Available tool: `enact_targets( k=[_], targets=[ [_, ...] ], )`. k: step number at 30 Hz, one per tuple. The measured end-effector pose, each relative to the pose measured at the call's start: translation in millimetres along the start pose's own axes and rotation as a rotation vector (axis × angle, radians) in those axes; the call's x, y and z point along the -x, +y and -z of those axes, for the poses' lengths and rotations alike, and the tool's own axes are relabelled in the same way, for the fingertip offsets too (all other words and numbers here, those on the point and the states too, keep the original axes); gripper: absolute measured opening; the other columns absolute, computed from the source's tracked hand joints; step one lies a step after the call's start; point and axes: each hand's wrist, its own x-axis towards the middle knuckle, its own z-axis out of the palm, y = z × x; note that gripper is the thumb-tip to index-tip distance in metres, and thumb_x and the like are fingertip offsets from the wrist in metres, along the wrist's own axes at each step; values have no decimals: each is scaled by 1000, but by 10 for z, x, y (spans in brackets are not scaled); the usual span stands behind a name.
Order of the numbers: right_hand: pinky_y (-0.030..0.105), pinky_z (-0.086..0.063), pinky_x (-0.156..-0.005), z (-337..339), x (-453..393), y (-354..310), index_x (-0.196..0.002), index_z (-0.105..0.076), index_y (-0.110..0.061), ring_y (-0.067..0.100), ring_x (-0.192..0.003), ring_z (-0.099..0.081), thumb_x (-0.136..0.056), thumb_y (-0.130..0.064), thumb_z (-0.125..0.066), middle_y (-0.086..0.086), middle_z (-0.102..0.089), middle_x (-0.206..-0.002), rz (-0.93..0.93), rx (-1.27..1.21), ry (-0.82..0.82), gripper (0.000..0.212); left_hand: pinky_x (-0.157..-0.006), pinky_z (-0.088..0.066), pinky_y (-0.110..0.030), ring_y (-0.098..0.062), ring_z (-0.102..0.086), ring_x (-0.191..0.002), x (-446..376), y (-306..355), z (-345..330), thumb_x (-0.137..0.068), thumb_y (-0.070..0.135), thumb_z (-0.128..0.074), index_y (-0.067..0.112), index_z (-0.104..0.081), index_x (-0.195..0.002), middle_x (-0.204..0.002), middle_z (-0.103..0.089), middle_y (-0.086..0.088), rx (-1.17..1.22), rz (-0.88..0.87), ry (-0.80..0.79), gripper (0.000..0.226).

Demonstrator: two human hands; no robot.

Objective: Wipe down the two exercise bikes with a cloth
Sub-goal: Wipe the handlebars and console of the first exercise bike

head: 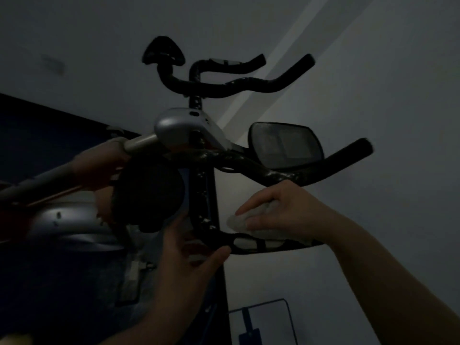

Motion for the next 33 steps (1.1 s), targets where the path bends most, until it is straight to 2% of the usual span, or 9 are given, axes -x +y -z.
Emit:
enact_targets(
  k=[2,7,10,14,19,23,26,30,33],
  targets=[
    [9,-49,-70,-12,66,-6,-85,-78,-29,-6,-80,-66,-72,-23,-81,-15,-74,-84,40,34,80,15,-60,-50,-13,-2,-63,-76,-21,3,47,-65,-4,-77,45,-45,-109,-102,-65,0,-6,4,-11,73],
    [4,-45,-65,-239,187,-45,-81,-77,-31,-8,-76,-65,-71,-20,-80,-17,-73,-80,81,25,126,15,-64,-50,-15,-4,-63,-77,-36,9,116,-67,-1,-77,45,-43,-115,-106,-64,-2,-54,2,-43,74],
    [9,-49,-67,-438,84,-97,-81,-77,-31,-6,-77,-66,-71,-23,-79,-17,-73,-79,88,-10,185,13,-66,-51,-17,-10,-65,-86,-35,17,117,-69,5,-77,49,-40,-118,-110,-64,1,-78,1,-62,76],
    [13,-52,-66,-450,79,-102,-77,-76,-32,-6,-74,-65,-72,-28,-78,-17,-73,-76,17,-22,316,7,-66,-52,-19,-13,-65,-85,-43,24,143,-69,8,-77,53,-37,-120,-106,-64,1,-101,17,-76,78],
    [4,-44,-59,-228,212,-101,-74,-77,-32,-10,-70,-64,-70,-27,-80,-20,-72,-72,-18,-15,187,7,-64,-52,-19,-7,-66,-78,-68,40,164,-69,5,-78,53,-37,-123,-100,-66,1,-124,27,-91,82],
    [13,-52,-64,-456,77,-168,-77,-77,-30,-5,-74,-65,-68,-27,-81,-15,-72,-76,9,-53,181,11,-65,-53,-22,-7,-66,-76,-80,63,174,-68,11,-79,43,-33,-135,-100,-65,2,-157,49,-112,87],
    [22,-56,-70,-604,-15,-162,-77,-77,-30,-3,-74,-66,-69,-30,-80,-14,-73,-76,-13,-89,317,9,-66,-52,-22,-6,-65,-74,-85,61,178,-69,12,-79,48,-34,-130,-101,-65,2,-165,51,-114,84],
    [8,-49,-53,-630,24,-161,-67,-75,-29,-6,-56,-64,-72,-27,-79,-14,-72,-64,-27,-83,542,6,-70,-53,-29,-9,-66,-78,-96,64,196,-63,25,-82,45,-33,-134,-100,-66,1,-163,67,-124,88],
    [10,-51,-61,-660,121,-192,-67,-74,-37,-7,-67,-65,-67,-25,-83,-17,-73,-70,80,-188,438,15,-68,-53,-24,-10,-67,-79,-101,80,202,-57,32,-80,40,-34,-135,-99,-68,3,-169,61,-132,90]
  ],
)
